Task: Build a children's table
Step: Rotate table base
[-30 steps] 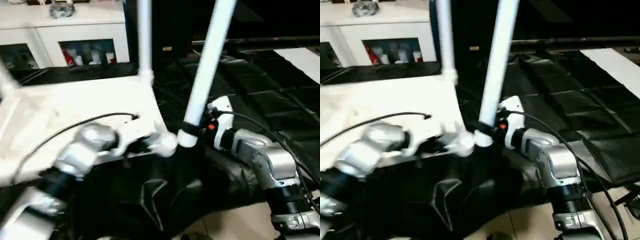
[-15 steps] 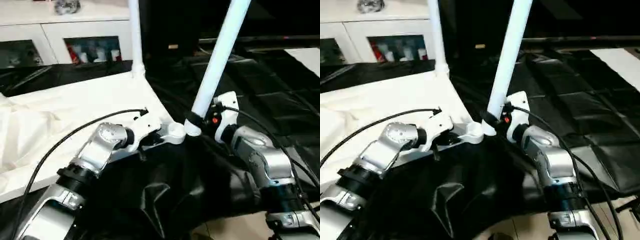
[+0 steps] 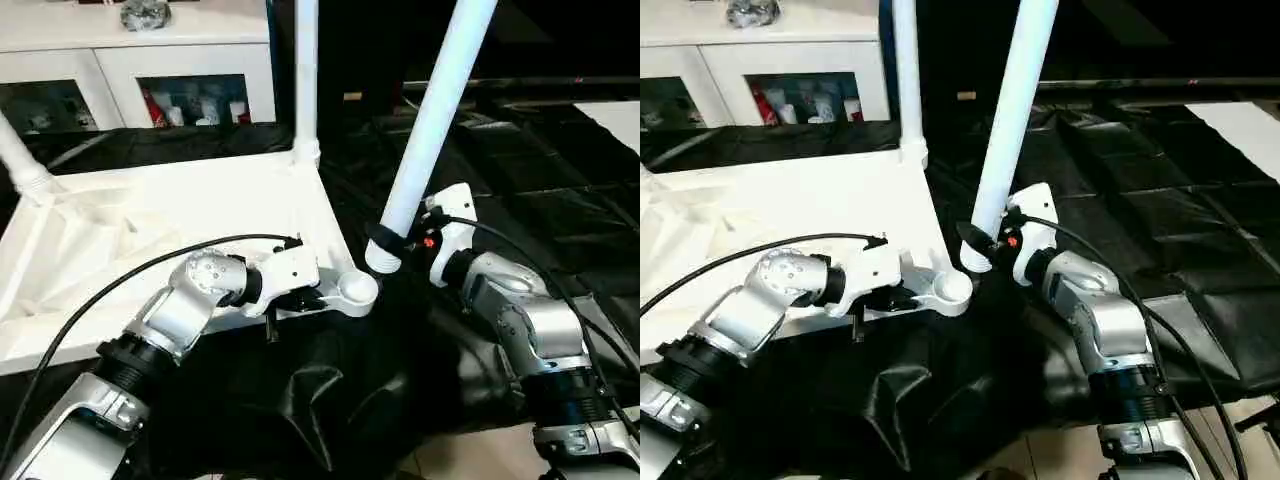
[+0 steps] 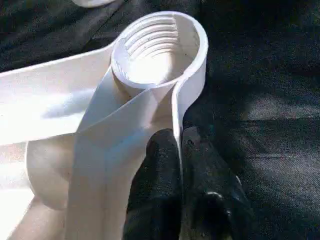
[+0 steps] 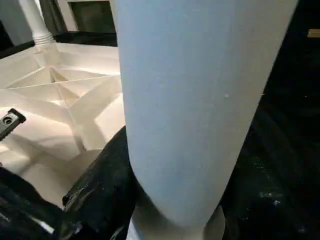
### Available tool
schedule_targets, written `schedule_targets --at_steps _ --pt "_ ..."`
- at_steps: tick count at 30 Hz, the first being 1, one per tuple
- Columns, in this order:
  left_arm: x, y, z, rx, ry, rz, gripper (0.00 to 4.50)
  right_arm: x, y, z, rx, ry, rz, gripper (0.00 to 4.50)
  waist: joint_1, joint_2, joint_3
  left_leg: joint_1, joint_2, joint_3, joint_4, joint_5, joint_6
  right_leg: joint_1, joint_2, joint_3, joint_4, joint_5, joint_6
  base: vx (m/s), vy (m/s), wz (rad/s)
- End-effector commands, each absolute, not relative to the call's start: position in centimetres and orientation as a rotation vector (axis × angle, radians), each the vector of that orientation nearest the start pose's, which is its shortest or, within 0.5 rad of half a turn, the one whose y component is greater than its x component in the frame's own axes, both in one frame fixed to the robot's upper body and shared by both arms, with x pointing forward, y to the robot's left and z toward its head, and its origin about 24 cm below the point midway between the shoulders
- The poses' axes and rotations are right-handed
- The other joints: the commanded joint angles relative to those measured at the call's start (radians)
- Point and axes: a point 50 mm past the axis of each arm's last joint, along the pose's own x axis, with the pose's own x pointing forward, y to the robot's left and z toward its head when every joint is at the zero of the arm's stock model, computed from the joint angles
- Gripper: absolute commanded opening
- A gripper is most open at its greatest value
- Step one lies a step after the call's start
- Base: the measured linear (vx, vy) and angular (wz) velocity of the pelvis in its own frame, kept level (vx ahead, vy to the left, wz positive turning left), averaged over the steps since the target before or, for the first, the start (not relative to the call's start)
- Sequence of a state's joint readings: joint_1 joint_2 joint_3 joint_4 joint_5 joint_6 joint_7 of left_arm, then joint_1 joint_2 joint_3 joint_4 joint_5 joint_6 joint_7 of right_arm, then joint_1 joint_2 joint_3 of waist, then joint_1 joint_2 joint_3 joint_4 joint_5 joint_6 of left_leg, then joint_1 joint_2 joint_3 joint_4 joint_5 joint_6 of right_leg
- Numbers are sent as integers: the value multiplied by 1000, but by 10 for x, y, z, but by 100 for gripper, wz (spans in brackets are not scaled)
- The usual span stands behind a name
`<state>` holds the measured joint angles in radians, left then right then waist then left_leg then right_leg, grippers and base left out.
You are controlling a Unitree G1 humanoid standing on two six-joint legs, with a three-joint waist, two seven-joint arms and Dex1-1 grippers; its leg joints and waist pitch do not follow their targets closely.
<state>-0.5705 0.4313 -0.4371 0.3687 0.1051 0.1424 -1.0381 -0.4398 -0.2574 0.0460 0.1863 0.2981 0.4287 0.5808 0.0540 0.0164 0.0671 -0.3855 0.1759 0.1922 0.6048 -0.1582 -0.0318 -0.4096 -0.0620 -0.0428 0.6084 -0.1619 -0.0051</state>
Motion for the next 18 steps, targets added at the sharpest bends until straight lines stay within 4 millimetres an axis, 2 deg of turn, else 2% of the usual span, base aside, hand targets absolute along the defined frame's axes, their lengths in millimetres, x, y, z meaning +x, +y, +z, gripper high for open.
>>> schedule_targets --at_steps 1,4,5,8,10,11,12,16,18 --pt "311 114 63 720 346 -1296 58 323 -135 94 39 173 716 190 -6 -5 -71 34 40 -33 -70 -378 -28 26 -74 33 -108 -552 -101 0 0 0" --pt "312 113 65 699 316 -1299 58 322 -135 94 40 173 721 190 -7 -6 -72 33 40 -33 -70 -373 -27 26 -75 33 -108 -552 -99 0 0 0" --pt "313 116 65 700 316 -1300 58 322 -135 94 40 173 726 190 -9 -4 -72 32 39 -32 -70 -370 -26 25 -73 33 -108 -544 -101 0 0 0" --pt "319 122 66 697 328 -1271 58 321 -135 94 39 172 732 190 -11 -4 -73 31 39 -32 -70 -369 -25 26 -73 33 -106 -530 -107 0 0 0" --pt "322 124 68 669 330 -1257 58 321 -135 94 39 172 736 190 -12 -5 -73 29 40 -32 -71 -359 -23 28 -73 34 -102 -500 -119 0 0 0" --pt "324 125 70 626 338 -1262 86 320 -134 94 39 173 741 190 -12 -5 -74 30 38 -29 -69 -354 -21 27 -73 35 -102 -491 -127 0 0 0" --pt "324 126 71 611 342 -1265 93 320 -134 94 39 174 743 190 -12 -5 -76 27 39 -30 -69 -344 -19 31 -75 35 -99 -475 -137 0 0 0" --pt "323 133 69 620 367 -1285 93 319 -134 93 40 176 749 190 -15 0 -75 27 41 -30 -71 -345 -19 32 -73 36 -94 -444 -151 0 0 0" --pt "322 136 68 615 374 -1294 93 319 -134 94 40 177 754 190 -16 -2 -76 28 41 -29 -71 -343 -19 32 -73 37 -94 -436 -156 0 0 0"
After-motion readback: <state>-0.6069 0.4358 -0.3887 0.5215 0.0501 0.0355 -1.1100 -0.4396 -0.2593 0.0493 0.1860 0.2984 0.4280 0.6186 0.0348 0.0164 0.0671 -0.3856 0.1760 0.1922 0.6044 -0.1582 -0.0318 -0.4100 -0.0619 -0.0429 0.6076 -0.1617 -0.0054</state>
